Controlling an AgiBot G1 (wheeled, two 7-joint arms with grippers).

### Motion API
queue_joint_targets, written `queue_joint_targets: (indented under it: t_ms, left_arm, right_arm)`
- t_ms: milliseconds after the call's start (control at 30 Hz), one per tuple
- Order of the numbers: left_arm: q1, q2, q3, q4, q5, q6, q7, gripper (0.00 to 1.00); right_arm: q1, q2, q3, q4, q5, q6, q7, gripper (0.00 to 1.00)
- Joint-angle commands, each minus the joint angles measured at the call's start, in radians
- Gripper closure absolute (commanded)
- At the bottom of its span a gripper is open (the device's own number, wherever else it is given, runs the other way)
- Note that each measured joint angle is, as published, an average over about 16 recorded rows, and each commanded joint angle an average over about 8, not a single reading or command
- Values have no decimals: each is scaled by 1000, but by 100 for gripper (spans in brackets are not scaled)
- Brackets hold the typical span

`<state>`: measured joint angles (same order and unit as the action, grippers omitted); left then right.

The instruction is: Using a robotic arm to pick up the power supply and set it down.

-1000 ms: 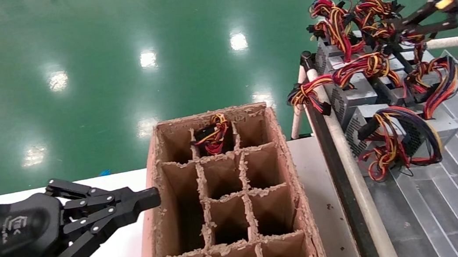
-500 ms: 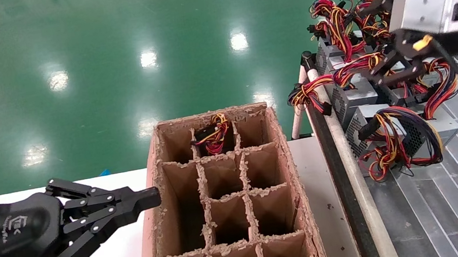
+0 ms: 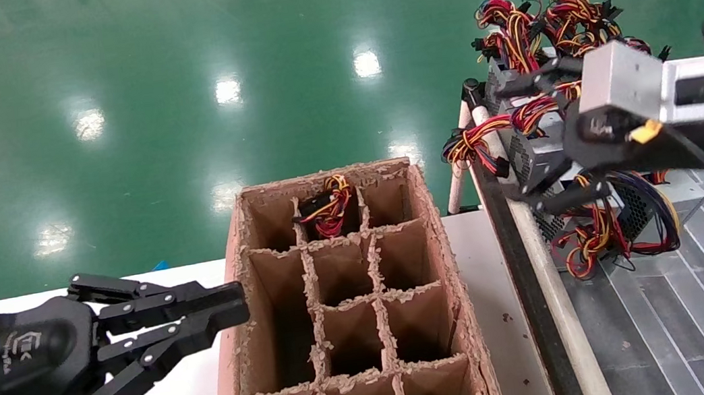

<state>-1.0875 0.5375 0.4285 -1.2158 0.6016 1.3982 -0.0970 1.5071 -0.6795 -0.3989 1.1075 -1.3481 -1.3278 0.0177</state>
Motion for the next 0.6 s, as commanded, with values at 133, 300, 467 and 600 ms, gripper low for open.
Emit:
queue_joint_targets:
  t_ms: [133, 300, 467, 600]
  left_arm:
    - [0, 0, 0, 0, 0, 0, 0, 0]
    - [0, 0, 0, 0, 0, 0, 0, 0]
    - [0, 0, 0, 0, 0, 0, 0, 0]
    - [0, 0, 0, 0, 0, 0, 0, 0]
  right_arm:
    - [-63, 10, 17, 26, 89, -24, 25, 0]
    - [-125, 20, 35, 51, 179, -49, 49, 0]
    - [-188, 30, 52, 77, 268, -73, 74, 0]
    - [-238, 38, 66, 97, 339, -92, 93, 0]
